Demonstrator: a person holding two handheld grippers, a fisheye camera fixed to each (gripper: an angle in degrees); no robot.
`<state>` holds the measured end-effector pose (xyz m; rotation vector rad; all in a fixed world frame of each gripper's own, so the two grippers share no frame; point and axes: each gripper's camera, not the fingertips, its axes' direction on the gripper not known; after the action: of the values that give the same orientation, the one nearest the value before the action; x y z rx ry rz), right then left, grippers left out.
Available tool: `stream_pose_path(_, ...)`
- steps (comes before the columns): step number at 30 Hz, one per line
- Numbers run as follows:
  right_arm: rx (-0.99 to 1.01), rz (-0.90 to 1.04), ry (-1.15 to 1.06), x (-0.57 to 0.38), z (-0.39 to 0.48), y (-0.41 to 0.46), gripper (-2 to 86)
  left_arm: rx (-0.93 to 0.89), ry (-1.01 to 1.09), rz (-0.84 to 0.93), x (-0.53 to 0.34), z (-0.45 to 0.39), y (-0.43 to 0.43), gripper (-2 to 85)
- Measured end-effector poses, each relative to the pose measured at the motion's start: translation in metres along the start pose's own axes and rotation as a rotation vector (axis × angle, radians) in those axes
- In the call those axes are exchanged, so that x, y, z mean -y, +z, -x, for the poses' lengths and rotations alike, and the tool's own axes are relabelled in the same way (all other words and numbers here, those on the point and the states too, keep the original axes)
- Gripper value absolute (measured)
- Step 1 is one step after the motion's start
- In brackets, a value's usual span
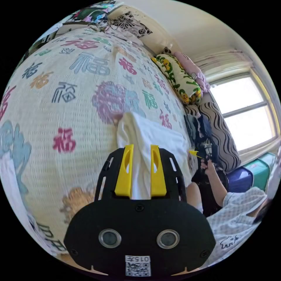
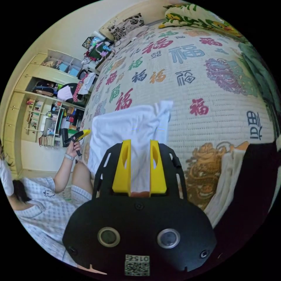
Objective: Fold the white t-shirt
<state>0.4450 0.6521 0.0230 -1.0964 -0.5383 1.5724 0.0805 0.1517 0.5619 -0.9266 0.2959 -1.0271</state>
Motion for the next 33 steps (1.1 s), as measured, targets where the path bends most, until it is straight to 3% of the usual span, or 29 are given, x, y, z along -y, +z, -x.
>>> stream_pose_path(7,0.064,0.161,0.012,-0.061,0.032,0.05,9.8,-0.054,-0.034,0.124,-0.073,0.002,0.044,9.2)
stream_pose_path(12,0.185,0.134,0.059,-0.071,0.031,0.061,3.5,-0.048,-0.015,0.104,-0.091,0.01,0.048,1.5)
stream_pose_path(21,0.027,0.143,0.059,-0.086,0.049,0.076,5.8,-0.046,-0.043,0.048,-0.14,0.023,0.058,4.6)
stream_pose_path(26,-0.124,0.032,0.04,-0.097,0.093,0.07,9.6,-0.054,-0.045,0.027,-0.162,0.021,0.057,7.8)
stream_pose_path(33,-0.062,0.172,0.042,-0.087,0.12,0.121,6.6,-0.134,-0.079,0.057,-0.183,0.036,0.076,4.1)
